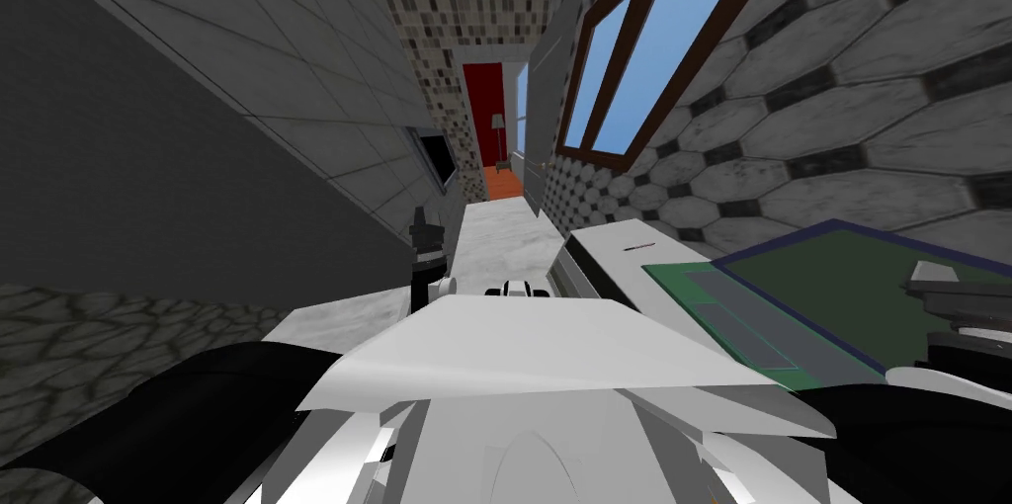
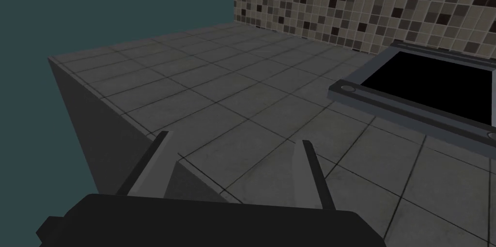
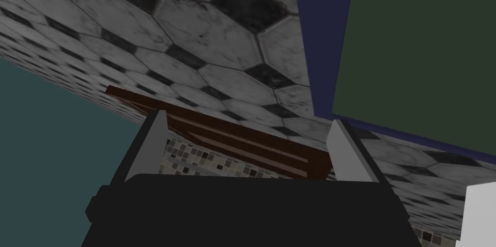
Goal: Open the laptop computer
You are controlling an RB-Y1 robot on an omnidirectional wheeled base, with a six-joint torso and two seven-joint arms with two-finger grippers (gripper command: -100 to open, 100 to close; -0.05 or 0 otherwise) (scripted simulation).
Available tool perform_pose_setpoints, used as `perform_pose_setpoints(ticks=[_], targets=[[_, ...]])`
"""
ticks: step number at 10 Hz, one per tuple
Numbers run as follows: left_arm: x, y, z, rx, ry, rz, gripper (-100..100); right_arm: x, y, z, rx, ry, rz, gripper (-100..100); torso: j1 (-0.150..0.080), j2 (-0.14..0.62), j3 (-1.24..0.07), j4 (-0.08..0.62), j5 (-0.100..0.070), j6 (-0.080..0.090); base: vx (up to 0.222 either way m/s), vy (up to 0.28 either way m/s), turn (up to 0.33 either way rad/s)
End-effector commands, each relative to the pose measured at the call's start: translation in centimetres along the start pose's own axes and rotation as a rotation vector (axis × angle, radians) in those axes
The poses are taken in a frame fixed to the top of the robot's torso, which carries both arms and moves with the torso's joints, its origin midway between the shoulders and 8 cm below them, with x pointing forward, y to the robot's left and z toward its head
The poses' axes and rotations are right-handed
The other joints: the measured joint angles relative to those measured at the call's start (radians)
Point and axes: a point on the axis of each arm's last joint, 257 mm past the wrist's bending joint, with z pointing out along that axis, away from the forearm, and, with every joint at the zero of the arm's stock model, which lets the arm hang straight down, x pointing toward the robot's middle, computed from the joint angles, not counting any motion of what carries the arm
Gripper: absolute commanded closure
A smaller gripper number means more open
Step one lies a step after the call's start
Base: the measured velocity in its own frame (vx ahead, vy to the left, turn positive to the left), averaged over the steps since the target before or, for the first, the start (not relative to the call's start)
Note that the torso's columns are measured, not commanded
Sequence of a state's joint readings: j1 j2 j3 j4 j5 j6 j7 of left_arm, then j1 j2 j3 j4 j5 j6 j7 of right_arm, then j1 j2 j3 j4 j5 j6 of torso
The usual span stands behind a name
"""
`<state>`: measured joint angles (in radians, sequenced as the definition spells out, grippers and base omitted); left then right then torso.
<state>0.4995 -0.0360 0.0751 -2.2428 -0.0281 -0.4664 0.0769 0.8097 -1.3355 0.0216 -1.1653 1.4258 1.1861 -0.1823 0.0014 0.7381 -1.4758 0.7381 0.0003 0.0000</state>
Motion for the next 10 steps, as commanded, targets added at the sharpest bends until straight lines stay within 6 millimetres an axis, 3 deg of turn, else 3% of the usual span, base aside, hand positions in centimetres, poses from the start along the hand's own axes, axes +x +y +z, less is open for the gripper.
perform_pose_setpoints(ticks=[1,10], targets=[[0.0,0.0,0.0,0.000,0.000,0.000,0,-1.7,-0.3,0.1,-0.023,-0.097,-0.066,-100,-0.001,-0.001,-0.001,0.000,0.000,0.000,-0.207,-0.105,0.111],[0.0,0.0,0.0,0.000,0.000,0.000,0,-6.0,0.6,-1.1,-0.150,-0.406,-0.284,-100,-0.004,0.003,0.002,0.001,-0.001,0.003,-0.243,-0.101,0.114]])
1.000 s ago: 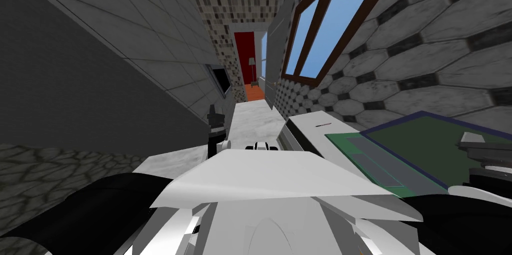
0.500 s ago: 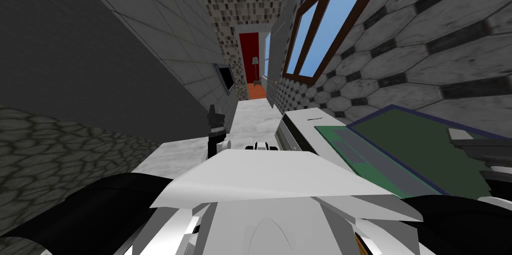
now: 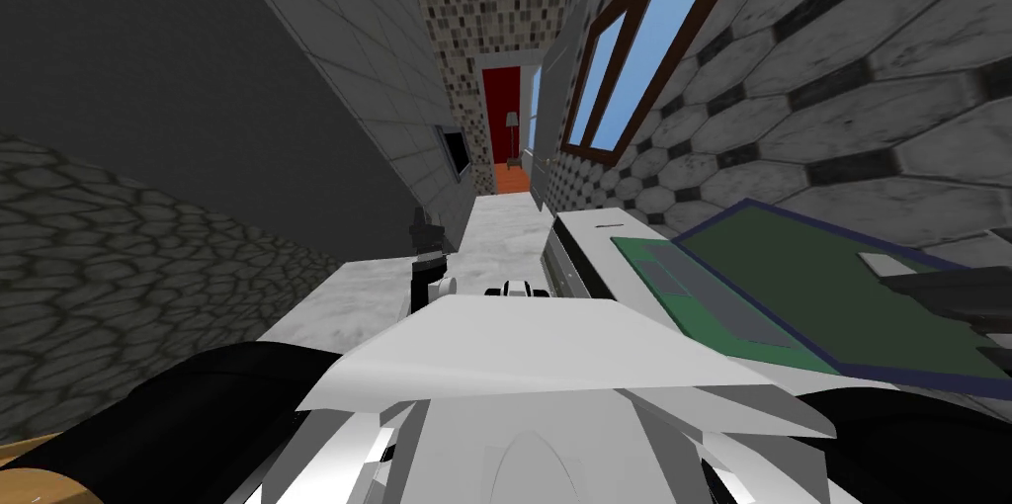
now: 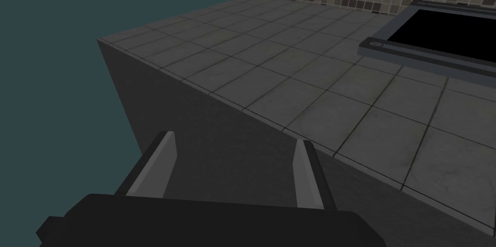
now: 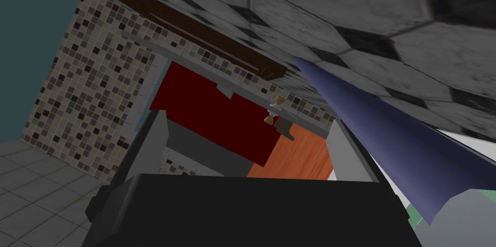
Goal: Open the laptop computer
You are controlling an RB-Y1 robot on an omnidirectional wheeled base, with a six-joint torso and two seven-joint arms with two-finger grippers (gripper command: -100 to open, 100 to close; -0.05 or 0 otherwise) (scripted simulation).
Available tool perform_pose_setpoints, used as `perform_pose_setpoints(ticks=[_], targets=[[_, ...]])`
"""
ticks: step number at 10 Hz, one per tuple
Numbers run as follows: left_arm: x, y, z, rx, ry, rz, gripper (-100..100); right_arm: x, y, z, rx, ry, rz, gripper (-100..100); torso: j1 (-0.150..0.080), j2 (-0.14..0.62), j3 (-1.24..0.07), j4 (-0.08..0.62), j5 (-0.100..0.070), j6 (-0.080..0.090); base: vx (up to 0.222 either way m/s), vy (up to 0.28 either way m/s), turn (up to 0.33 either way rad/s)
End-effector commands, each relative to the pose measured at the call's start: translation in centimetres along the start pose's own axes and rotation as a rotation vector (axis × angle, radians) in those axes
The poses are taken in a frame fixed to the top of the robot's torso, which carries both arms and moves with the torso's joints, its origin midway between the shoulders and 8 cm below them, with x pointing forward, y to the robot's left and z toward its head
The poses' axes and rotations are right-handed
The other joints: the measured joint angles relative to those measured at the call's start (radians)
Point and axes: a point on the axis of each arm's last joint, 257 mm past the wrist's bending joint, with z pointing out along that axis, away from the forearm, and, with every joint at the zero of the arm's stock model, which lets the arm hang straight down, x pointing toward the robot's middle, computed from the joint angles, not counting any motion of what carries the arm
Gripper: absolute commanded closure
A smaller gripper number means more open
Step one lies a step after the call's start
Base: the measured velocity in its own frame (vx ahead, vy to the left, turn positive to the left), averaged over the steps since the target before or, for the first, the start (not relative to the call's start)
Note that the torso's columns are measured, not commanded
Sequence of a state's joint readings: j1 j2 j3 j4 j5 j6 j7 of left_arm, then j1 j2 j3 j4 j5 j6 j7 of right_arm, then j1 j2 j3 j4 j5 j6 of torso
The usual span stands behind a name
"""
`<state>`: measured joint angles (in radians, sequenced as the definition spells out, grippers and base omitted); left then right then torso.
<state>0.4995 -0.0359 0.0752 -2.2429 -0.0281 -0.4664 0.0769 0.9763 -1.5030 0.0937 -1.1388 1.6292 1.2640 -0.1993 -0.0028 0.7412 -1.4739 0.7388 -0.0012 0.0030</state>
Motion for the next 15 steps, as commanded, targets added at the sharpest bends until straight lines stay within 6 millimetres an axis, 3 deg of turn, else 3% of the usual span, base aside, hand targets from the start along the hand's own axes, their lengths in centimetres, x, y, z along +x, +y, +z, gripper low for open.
perform_pose_setpoints(ticks=[1,11,13,15], targets=[[0.0,0.0,0.0,0.000,0.000,0.000,0,-1.2,0.4,-0.3,-0.043,-0.083,-0.054,-100,-0.001,0.001,0.001,0.000,-0.001,0.001,-0.233,-0.073,0.106],[0.0,0.0,0.0,0.000,0.000,0.000,0,-5.6,1.8,-1.7,-0.165,-0.359,-0.178,-100,-0.001,0.002,0.002,0.001,-0.001,0.002,-0.182,-0.058,0.082],[0.0,0.0,0.0,0.000,0.000,0.000,0,-5.1,1.6,-0.5,-0.115,-0.250,-0.134,-100,0.001,-0.005,-0.003,-0.001,-0.001,0.001,0.003,-0.056,-0.128],[0.0,0.0,0.0,-0.001,0.000,0.000,0,-6.0,2.8,-0.8,-0.117,-0.207,-0.105,-100,-0.001,-0.004,-0.003,-0.001,0.000,0.003,0.061,0.012,-0.199]])
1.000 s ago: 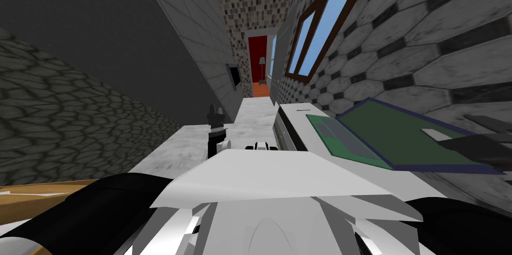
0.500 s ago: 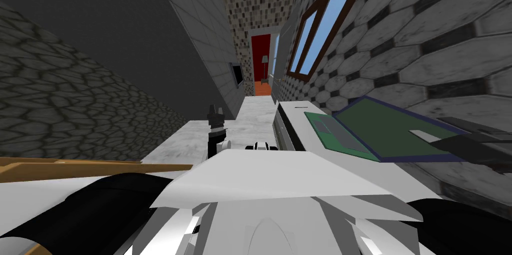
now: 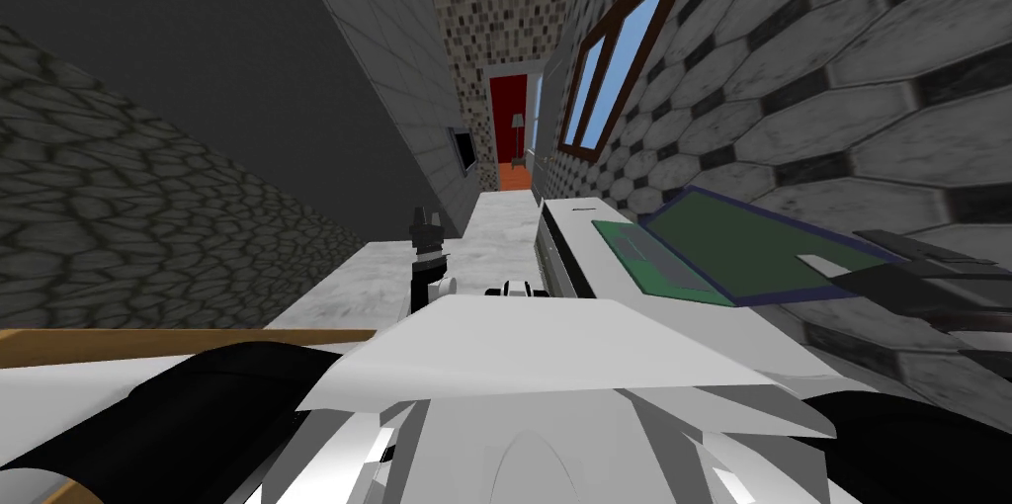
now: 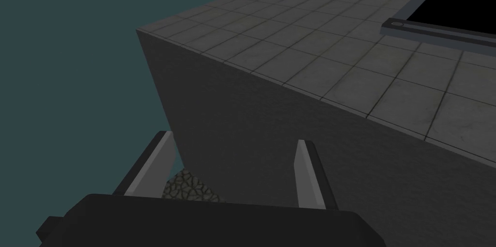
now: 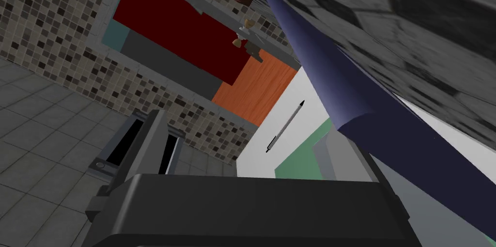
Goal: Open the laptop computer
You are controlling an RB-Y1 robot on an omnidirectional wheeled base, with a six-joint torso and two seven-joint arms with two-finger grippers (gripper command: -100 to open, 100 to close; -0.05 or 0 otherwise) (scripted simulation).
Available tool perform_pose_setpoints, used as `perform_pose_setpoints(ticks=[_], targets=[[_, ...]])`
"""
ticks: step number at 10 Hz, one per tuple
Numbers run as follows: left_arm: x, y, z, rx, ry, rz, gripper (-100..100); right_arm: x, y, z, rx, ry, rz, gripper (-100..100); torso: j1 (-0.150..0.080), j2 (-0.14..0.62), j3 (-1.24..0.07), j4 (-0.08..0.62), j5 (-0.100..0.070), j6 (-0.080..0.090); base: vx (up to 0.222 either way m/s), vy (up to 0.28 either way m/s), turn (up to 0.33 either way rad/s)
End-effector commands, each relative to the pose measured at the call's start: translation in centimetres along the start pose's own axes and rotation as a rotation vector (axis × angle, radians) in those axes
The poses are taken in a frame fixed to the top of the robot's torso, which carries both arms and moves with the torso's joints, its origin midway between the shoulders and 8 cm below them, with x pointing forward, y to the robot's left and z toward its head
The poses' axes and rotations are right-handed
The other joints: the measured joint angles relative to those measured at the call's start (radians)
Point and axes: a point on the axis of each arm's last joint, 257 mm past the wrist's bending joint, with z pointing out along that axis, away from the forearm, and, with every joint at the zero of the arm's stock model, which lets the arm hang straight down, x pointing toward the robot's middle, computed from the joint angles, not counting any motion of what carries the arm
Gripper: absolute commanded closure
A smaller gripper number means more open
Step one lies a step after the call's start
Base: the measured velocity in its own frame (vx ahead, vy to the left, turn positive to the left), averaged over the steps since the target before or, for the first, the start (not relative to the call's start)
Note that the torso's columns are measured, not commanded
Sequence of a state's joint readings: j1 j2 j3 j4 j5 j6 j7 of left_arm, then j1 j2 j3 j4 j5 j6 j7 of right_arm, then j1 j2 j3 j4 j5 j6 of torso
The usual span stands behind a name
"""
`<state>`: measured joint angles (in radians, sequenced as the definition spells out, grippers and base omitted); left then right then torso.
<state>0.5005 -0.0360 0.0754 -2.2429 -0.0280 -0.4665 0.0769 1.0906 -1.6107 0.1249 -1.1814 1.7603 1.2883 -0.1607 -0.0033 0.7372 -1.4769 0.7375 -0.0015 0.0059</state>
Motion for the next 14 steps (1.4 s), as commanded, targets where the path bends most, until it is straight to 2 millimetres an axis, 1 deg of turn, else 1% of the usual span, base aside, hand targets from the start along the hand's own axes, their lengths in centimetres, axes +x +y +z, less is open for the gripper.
perform_pose_setpoints(ticks=[1,2,4,8,9,11,12,13,14], targets=[[0.0,0.0,0.0,0.000,0.000,0.000,0,-0.5,1.7,0.3,-0.028,0.048,-0.013,-100,0.005,0.004,0.003,0.001,0.002,-0.004,0.030,0.030,-0.098],[0.0,0.0,0.0,0.000,0.000,0.000,0,-0.4,2.4,0.2,-0.058,0.050,-0.043,-100,0.005,0.004,0.003,0.002,0.003,-0.006,0.009,0.009,-0.030],[0.0,0.0,0.0,0.000,0.000,0.000,0,-0.3,3.9,0.1,-0.117,0.054,-0.045,-100,0.003,0.002,0.002,0.001,0.001,-0.006,0.008,0.008,-0.026],[0.0,0.0,0.0,0.000,0.000,0.000,0,-0.3,4.0,0.1,-0.121,0.054,-0.045,-100,0.004,0.000,0.000,0.000,0.002,-0.006,0.002,0.002,-0.004],[0.0,0.0,0.0,0.000,0.000,0.000,0,-0.3,4.0,0.1,-0.121,0.054,-0.045,100,0.004,0.000,0.001,0.000,0.002,-0.006,0.000,0.000,0.000],[0.0,0.0,0.0,0.000,0.000,0.000,0,-0.3,4.3,-1.2,-0.092,0.081,-0.101,100,0.004,0.001,0.001,0.001,0.001,-0.006,-0.017,0.023,0.090],[0.0,0.0,0.0,0.000,0.000,0.000,0,-0.3,4.3,-1.2,-0.093,0.080,-0.120,100,0.004,0.002,0.002,0.001,0.002,-0.006,-0.019,0.028,0.027],[0.0,0.0,0.0,0.000,0.000,0.000,0,-0.3,4.5,-1.9,-0.080,0.094,-0.147,100,0.004,0.002,0.001,0.001,0.002,-0.005,-0.018,0.023,0.047],[0.0,0.0,0.0,0.000,0.000,0.000,0,-0.3,4.5,-1.9,-0.080,0.094,-0.157,100,0.003,0.001,0.001,0.001,0.001,-0.006,-0.015,0.019,0.031]])
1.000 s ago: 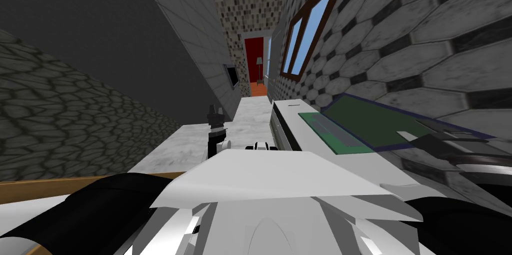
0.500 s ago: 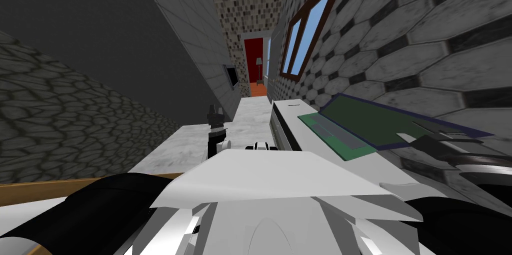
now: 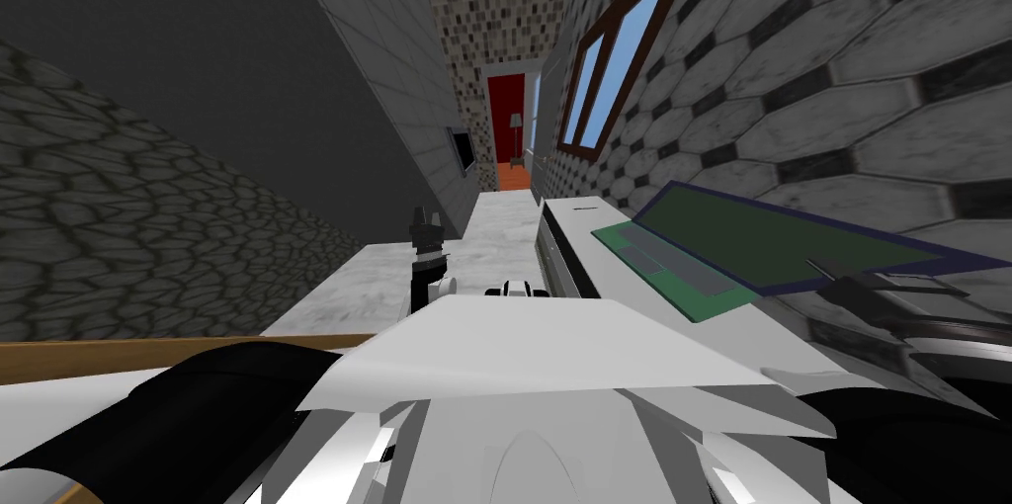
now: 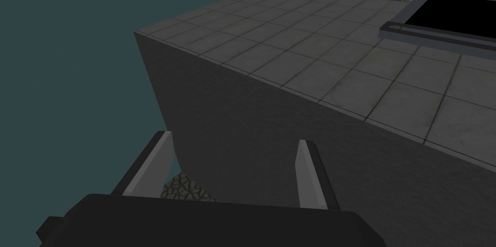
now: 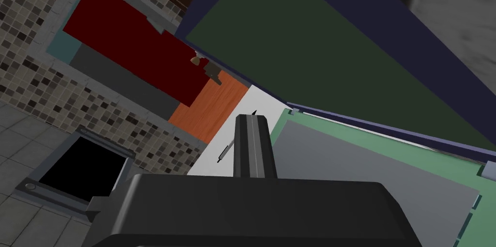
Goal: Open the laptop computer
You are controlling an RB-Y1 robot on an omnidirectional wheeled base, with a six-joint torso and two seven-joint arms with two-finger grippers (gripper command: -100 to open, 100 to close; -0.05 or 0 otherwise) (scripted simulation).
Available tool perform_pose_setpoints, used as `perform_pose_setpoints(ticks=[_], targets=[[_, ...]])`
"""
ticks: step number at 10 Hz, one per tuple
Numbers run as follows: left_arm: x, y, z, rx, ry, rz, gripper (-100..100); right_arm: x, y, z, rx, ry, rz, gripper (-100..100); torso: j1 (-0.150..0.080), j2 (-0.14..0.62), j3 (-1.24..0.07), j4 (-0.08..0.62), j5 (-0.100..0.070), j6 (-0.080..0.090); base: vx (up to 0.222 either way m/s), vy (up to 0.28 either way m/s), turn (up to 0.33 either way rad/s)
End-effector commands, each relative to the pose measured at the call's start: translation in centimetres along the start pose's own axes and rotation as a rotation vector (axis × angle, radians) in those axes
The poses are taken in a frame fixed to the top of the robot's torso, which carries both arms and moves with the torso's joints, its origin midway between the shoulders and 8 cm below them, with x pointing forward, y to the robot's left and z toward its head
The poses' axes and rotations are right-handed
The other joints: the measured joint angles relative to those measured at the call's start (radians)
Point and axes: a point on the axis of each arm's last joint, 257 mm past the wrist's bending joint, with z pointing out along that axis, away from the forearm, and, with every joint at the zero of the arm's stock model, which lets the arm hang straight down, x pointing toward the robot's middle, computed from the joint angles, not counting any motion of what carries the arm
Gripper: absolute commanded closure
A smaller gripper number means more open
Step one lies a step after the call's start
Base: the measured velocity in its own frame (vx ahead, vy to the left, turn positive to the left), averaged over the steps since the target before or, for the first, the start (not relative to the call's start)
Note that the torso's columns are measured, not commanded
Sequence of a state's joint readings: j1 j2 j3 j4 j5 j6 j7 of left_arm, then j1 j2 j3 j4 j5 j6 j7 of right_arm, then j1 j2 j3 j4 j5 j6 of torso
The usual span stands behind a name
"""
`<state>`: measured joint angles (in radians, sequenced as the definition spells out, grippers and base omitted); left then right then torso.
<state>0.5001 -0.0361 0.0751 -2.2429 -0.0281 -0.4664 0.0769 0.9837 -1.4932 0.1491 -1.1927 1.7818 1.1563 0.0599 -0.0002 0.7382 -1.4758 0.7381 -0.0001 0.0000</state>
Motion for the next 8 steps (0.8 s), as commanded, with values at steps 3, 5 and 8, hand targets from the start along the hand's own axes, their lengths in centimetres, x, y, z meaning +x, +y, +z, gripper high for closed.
perform_pose_setpoints(ticks=[3,5,8], targets=[[0.0,0.0,0.0,0.000,0.000,0.000,0,-0.2,0.5,-1.6,0.031,0.041,-0.092,100,0.000,-0.001,-0.001,0.000,0.000,0.000,-0.013,0.018,0.052],[0.0,0.0,0.0,0.000,0.000,0.000,0,-0.4,0.8,-2.2,0.042,0.057,-0.129,100,0.000,0.000,0.000,0.000,0.000,0.000,-0.014,0.022,0.049],[0.0,0.0,0.0,0.000,0.000,0.000,0,-1.0,1.3,-3.4,0.061,0.091,-0.189,100,0.000,0.000,0.000,0.000,0.000,0.000,-0.017,0.028,0.061]])
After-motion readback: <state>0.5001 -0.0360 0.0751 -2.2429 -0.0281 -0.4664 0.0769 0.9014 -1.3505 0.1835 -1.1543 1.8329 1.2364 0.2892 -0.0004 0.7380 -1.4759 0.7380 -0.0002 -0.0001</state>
